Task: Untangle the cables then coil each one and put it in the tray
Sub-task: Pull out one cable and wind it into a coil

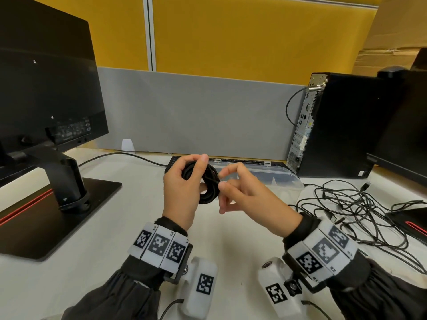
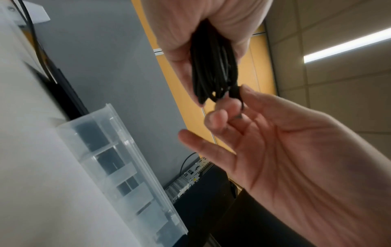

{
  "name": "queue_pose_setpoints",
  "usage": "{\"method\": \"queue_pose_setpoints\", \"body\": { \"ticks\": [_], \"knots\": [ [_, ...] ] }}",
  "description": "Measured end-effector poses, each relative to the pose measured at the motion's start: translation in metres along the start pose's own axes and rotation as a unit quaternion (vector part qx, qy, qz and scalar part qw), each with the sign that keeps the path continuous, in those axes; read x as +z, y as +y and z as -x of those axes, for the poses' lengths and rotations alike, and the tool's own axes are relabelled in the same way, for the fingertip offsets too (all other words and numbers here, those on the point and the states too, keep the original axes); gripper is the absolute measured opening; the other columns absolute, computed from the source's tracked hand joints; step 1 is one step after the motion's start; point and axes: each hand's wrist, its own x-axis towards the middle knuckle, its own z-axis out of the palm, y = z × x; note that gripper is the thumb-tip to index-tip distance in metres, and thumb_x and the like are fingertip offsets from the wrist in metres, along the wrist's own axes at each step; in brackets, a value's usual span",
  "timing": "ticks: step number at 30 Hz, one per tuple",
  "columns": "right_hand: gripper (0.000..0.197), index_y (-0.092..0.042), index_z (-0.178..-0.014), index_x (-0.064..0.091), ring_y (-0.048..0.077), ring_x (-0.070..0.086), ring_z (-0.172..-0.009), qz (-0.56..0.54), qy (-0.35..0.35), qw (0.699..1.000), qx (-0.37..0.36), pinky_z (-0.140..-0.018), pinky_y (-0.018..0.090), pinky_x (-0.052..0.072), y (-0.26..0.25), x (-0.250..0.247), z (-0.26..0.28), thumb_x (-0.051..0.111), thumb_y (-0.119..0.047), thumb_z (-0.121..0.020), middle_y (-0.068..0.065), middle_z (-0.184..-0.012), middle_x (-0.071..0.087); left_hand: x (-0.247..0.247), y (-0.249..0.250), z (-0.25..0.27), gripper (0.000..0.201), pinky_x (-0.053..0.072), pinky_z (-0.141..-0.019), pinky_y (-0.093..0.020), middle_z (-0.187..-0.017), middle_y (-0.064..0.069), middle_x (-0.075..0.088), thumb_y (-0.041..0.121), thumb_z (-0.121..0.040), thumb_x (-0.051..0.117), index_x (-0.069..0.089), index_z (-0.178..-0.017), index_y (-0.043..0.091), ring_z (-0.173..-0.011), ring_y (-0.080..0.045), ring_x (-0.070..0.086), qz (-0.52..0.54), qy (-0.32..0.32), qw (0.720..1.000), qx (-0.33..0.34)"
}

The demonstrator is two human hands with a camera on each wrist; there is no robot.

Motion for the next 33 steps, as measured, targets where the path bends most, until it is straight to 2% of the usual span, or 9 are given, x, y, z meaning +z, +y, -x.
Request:
{"method": "queue_pose_setpoints", "body": {
  "ticks": [3, 7, 12, 15, 19, 23, 27, 30, 33],
  "knots": [
    [0.024, -0.017, -0.119, 0.045, 0.017, 0.054, -0.084, -0.112, -0.006, 0.989, 0.095, -0.085, 0.050, 0.054, -0.003, 0.000, -0.003, 0.049, -0.022, -0.096, 0.006, -0.096, 0.054, 0.001, 0.000, -0.001, 0.008, 0.049, -0.057, -0.015, -0.082, -0.003, 0.063, 0.020, -0.089, 0.059, 0.063, -0.087, 0.013, -0.074, -0.009, 0.061, 0.057, 0.019, 0.998, -0.030],
    [0.031, -0.015, -0.128, 0.051, 0.026, 0.057, -0.101, -0.245, -0.048, 0.960, 0.129, -0.082, 0.048, 0.055, -0.005, 0.002, -0.006, 0.048, -0.021, -0.097, 0.012, -0.123, 0.056, 0.001, -0.001, -0.002, 0.020, 0.054, -0.072, -0.031, -0.088, -0.010, 0.062, 0.026, -0.089, 0.057, 0.063, -0.094, 0.008, -0.083, -0.020, 0.061, 0.101, 0.030, 0.993, -0.056],
    [0.027, -0.009, -0.119, 0.061, 0.029, 0.063, -0.104, -0.415, -0.044, 0.895, 0.157, -0.080, 0.044, 0.056, 0.005, 0.005, -0.010, 0.050, -0.014, -0.094, 0.012, -0.114, 0.064, 0.006, -0.008, -0.003, 0.033, 0.052, -0.073, -0.036, -0.092, -0.015, 0.062, 0.033, -0.091, 0.055, 0.062, -0.102, 0.003, -0.082, -0.022, 0.061, 0.128, 0.027, 0.987, -0.093],
    [0.025, -0.010, -0.114, 0.063, 0.025, 0.064, -0.096, -0.400, -0.015, 0.906, 0.134, -0.074, 0.037, 0.057, 0.013, -0.005, -0.017, 0.051, -0.011, -0.093, 0.010, -0.106, 0.066, 0.010, -0.013, -0.009, 0.024, 0.052, -0.076, -0.032, -0.088, -0.010, 0.064, 0.028, -0.093, 0.052, 0.062, -0.097, 0.007, -0.082, -0.018, 0.062, 0.128, -0.014, 0.986, -0.108],
    [0.026, -0.011, -0.115, 0.061, 0.022, 0.065, -0.091, -0.249, 0.063, 0.964, 0.075, -0.079, 0.037, 0.057, 0.017, -0.036, -0.043, 0.049, -0.004, -0.093, 0.012, -0.107, 0.065, 0.004, -0.018, -0.042, 0.016, 0.047, -0.081, -0.027, -0.094, 0.000, 0.063, 0.022, -0.097, 0.046, 0.060, -0.092, 0.017, -0.086, -0.011, 0.059, 0.109, -0.005, 0.984, -0.141],
    [0.030, -0.009, -0.119, 0.060, 0.025, 0.062, -0.098, -0.007, 0.129, 0.987, 0.094, -0.082, 0.041, 0.056, 0.029, -0.050, -0.079, 0.055, -0.004, -0.090, 0.013, -0.108, 0.063, -0.002, -0.045, -0.072, 0.012, 0.042, -0.078, -0.029, -0.099, 0.003, 0.060, 0.019, -0.094, 0.050, 0.060, -0.101, 0.021, -0.092, -0.010, 0.053, -0.002, 0.002, 0.980, -0.199],
    [0.031, -0.014, -0.118, 0.063, 0.025, 0.061, -0.099, 0.305, 0.087, 0.944, 0.086, -0.086, 0.033, 0.051, 0.038, -0.042, -0.102, 0.052, -0.016, -0.090, 0.010, -0.107, 0.067, -0.002, -0.073, -0.087, 0.031, 0.039, -0.086, -0.036, -0.118, -0.002, 0.050, 0.016, -0.096, 0.047, 0.052, -0.126, 0.016, -0.109, -0.018, 0.044, -0.123, -0.054, 0.965, -0.226],
    [0.029, -0.011, -0.114, 0.064, 0.029, 0.061, -0.096, 0.405, 0.055, 0.911, 0.056, -0.077, 0.032, 0.052, 0.042, -0.028, -0.116, 0.048, -0.015, -0.090, 0.013, -0.102, 0.068, -0.007, -0.088, -0.088, 0.032, 0.046, -0.074, -0.038, -0.115, -0.008, 0.052, 0.013, -0.095, 0.050, 0.050, -0.126, 0.017, -0.101, -0.025, 0.048, -0.137, -0.104, 0.939, -0.297],
    [0.025, -0.009, -0.111, 0.060, 0.031, 0.050, -0.108, 0.508, -0.012, 0.860, 0.054, -0.083, 0.039, 0.049, 0.047, -0.012, -0.128, 0.043, -0.016, -0.094, 0.013, -0.107, 0.063, -0.009, -0.093, -0.085, 0.031, 0.050, -0.076, -0.036, -0.110, -0.009, 0.057, 0.009, -0.092, 0.053, 0.051, -0.121, 0.018, -0.095, -0.025, 0.054, -0.122, -0.114, 0.934, -0.315]
  ]
}}
